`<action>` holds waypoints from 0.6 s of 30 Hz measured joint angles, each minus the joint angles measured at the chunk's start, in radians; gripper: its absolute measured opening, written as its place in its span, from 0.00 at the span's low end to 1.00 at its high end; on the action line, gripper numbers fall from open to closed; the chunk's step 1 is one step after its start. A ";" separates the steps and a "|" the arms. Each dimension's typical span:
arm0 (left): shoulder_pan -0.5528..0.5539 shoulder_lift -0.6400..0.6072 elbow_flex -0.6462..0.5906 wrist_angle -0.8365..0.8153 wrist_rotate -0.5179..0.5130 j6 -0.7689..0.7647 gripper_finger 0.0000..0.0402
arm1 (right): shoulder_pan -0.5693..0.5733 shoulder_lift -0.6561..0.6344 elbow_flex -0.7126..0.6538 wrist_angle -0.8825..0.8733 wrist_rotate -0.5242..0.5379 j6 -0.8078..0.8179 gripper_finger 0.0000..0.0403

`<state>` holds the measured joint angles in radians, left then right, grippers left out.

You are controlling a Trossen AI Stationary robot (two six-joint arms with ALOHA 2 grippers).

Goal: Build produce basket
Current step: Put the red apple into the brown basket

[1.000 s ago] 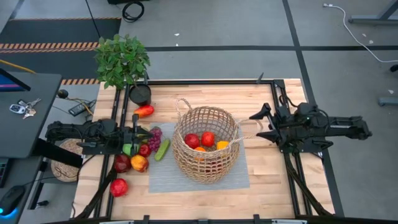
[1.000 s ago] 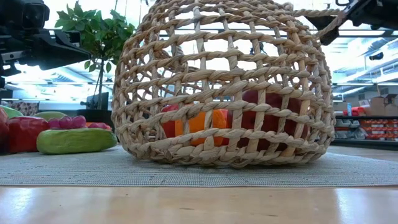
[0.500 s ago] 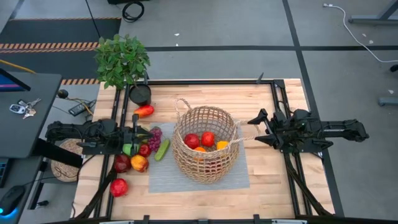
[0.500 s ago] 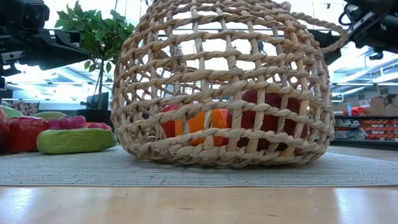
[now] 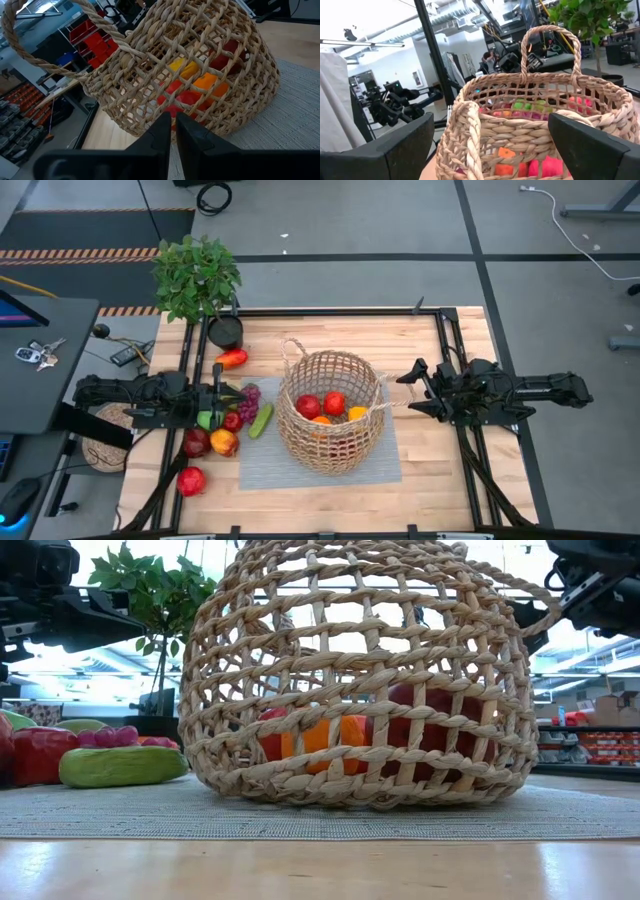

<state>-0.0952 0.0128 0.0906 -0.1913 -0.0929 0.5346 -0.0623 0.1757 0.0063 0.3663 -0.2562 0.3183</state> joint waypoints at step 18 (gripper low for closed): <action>0.000 0.000 0.000 0.000 0.000 0.000 0.09 | 0.000 0.001 0.000 -0.159 -0.002 -0.003 0.98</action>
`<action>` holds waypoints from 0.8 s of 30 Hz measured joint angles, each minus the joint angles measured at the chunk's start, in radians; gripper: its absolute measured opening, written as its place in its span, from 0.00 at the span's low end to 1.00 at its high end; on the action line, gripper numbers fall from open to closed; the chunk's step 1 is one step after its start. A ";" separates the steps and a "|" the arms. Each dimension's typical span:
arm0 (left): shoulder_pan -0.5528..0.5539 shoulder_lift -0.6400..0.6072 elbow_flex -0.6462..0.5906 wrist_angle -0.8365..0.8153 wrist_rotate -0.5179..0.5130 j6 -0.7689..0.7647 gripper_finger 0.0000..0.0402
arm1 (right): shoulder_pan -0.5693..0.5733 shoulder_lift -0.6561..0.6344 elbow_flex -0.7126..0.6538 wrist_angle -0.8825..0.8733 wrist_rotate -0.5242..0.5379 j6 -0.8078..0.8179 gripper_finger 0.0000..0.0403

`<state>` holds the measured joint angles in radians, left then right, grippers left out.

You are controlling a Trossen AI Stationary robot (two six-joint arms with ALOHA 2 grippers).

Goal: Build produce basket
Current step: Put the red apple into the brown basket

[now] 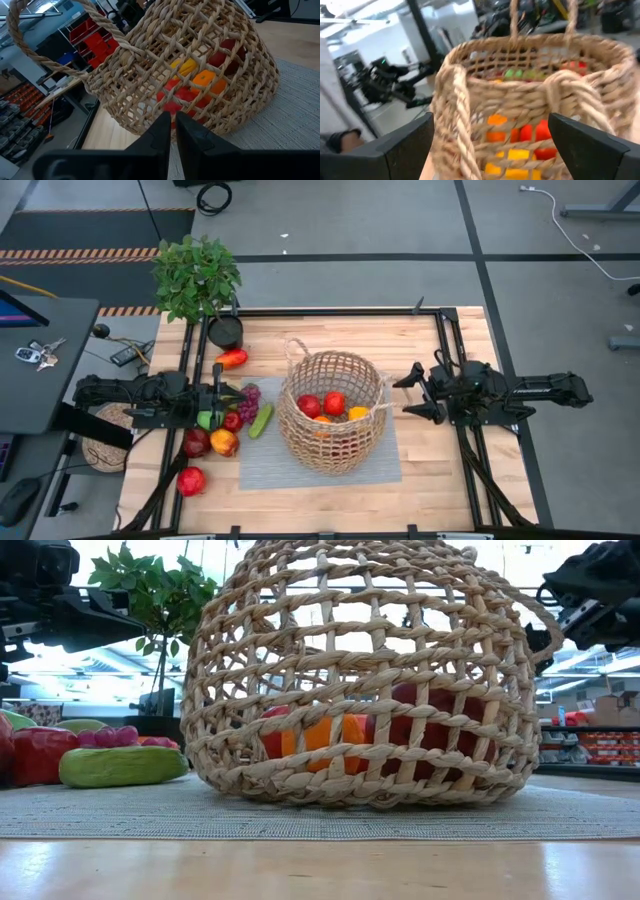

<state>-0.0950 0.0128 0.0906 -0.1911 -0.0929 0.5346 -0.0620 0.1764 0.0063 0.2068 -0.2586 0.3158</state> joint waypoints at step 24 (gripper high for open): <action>0.000 0.000 0.000 0.000 0.000 0.000 0.09 | -0.003 0.000 0.000 -0.001 0.002 -0.181 0.98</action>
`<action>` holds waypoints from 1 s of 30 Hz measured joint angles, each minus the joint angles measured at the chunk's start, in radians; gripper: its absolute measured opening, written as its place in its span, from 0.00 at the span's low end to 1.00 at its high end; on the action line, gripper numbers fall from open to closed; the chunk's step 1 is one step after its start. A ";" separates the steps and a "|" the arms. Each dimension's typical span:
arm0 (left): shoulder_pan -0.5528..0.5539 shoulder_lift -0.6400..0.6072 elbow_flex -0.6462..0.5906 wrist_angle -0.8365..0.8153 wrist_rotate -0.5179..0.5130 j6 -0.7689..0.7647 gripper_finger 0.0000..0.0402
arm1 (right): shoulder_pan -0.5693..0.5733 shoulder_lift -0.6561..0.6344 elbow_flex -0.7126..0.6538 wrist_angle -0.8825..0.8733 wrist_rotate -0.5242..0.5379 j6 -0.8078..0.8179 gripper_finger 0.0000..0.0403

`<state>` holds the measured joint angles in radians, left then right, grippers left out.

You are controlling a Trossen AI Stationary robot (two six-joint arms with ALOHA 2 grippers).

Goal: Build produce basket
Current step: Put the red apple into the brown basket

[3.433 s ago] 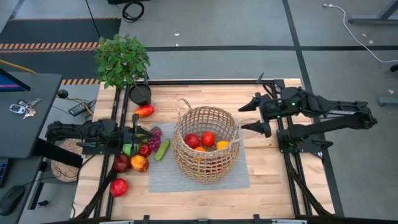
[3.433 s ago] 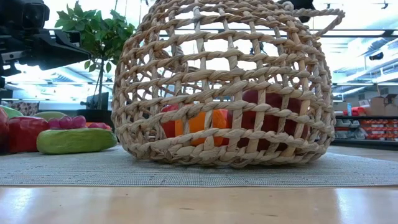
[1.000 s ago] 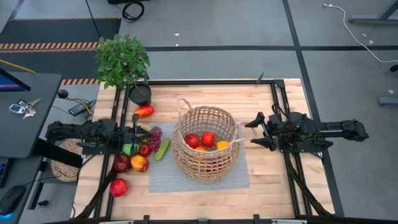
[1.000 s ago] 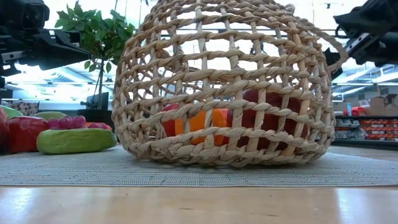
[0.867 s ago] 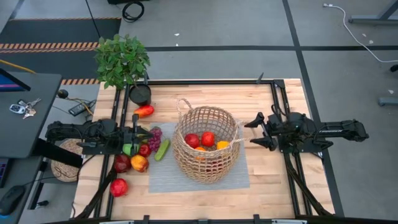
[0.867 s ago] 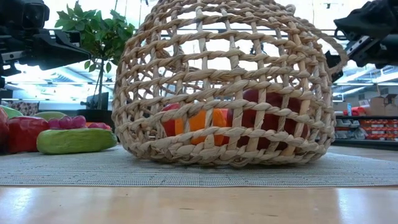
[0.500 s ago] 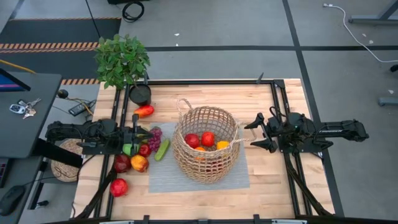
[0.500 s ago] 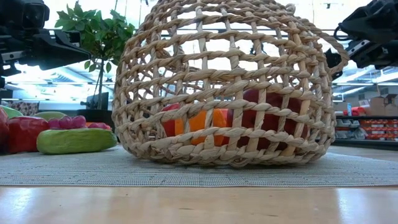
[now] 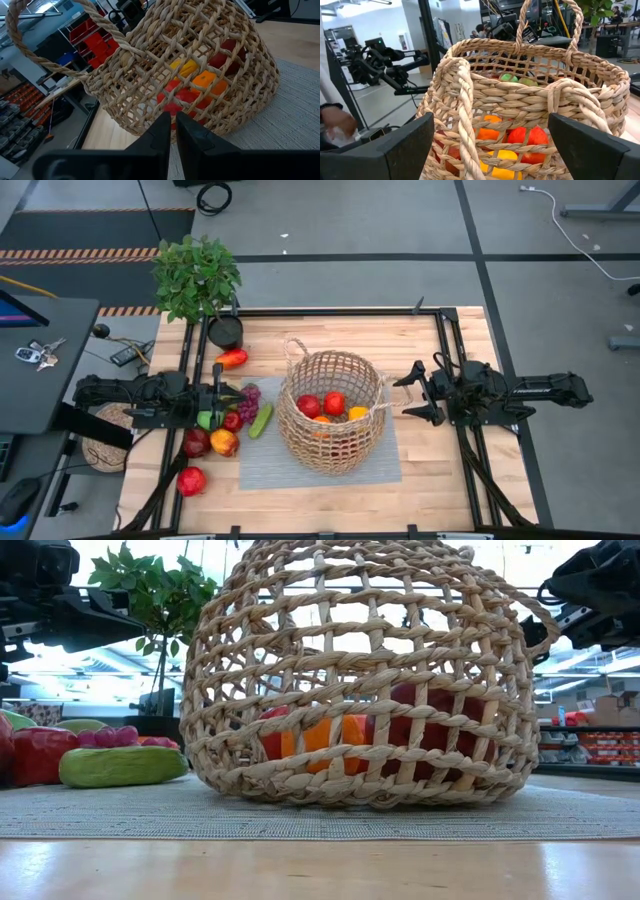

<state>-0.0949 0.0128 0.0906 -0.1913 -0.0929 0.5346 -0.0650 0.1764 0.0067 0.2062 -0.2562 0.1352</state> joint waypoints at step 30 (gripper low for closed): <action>0.000 0.000 0.001 0.147 -0.006 -0.454 0.08 | 0.000 0.000 0.000 0.001 0.000 0.000 0.98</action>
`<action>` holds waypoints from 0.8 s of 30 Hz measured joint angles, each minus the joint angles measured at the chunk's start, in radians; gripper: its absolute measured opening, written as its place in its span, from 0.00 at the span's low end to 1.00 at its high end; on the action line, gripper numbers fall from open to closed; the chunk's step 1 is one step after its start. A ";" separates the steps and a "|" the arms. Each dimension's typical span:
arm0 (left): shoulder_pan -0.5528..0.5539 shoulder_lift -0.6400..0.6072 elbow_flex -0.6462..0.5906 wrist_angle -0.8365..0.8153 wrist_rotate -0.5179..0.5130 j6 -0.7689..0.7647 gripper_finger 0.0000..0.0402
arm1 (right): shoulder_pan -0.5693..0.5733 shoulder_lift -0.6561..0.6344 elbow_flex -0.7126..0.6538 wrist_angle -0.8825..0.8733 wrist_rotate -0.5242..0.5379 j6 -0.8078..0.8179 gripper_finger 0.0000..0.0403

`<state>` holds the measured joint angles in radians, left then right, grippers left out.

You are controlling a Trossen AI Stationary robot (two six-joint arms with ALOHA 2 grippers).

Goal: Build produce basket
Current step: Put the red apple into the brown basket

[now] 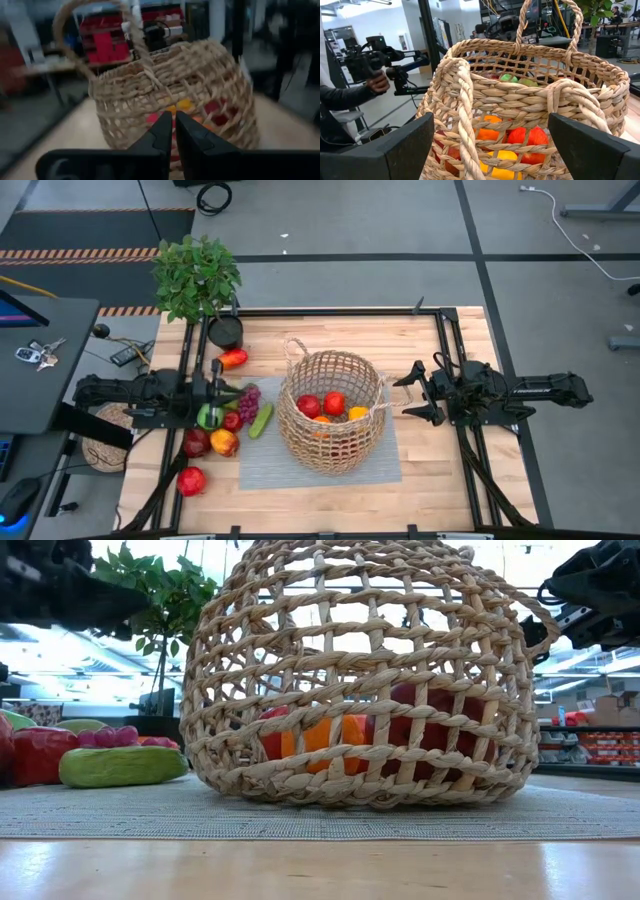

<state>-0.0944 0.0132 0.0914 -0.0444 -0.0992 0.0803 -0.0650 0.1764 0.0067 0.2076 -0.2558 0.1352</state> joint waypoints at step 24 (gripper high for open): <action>0.002 0.202 0.143 -0.105 -0.101 -0.566 0.11 | 0.000 0.000 0.000 0.000 0.000 0.000 0.98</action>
<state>-0.0929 0.2150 0.2347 -0.1492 -0.2001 -0.4862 -0.0651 0.1764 0.0067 0.2077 -0.2558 0.1355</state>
